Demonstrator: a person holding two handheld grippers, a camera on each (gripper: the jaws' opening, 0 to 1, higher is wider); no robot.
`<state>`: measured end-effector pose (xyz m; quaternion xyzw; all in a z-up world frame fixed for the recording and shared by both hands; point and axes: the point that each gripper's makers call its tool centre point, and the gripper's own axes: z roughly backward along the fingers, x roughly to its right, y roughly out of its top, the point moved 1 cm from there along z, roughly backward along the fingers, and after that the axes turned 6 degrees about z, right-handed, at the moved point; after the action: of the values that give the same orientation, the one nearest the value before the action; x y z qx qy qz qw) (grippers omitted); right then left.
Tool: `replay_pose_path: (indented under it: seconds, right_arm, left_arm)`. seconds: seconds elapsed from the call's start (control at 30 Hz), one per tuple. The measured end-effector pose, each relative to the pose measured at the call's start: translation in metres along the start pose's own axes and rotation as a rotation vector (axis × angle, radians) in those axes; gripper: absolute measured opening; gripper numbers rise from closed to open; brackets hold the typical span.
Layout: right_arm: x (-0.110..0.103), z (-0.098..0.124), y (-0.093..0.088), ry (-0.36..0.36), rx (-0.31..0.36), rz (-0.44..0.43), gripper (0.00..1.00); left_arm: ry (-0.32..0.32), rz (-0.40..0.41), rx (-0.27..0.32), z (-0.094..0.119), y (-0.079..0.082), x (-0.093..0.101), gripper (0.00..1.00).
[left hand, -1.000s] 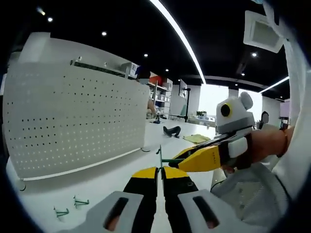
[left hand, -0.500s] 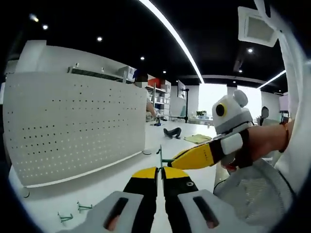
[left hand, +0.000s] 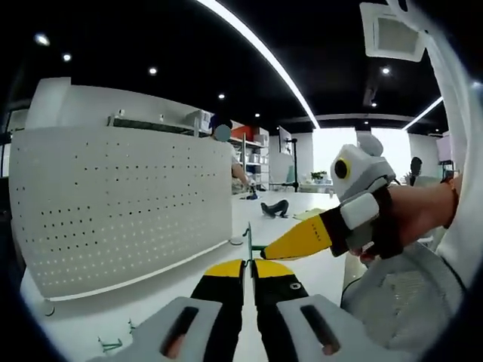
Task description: Insert the hook assembly into the mounting plate slot until the hook locks in place.
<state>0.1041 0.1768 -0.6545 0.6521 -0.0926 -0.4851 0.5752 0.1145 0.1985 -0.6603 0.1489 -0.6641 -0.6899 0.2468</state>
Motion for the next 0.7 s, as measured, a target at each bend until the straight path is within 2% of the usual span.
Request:
replay_pose_path:
  seconds: [0.17,0.47,0.7]
  right_arm:
    - [-0.0002,0.0005,-0.0011,0.002,-0.012,-0.003,0.01]
    - [-0.0007,-0.0011,-0.0020,-0.007,-0.033,0.031,0.01]
    - [-0.0001,-0.0011,-0.0006,-0.011,-0.061,0.084,0.01]
  left_arm:
    - [-0.006,0.054,-0.004,-0.0001,-0.0016,-0.0001,0.05]
    - [-0.004,0.085,-0.005,0.0008,-0.0031,-0.0017,0.06]
    - [-0.004,0.079,-0.004,0.0013,-0.0023,-0.0017,0.07]
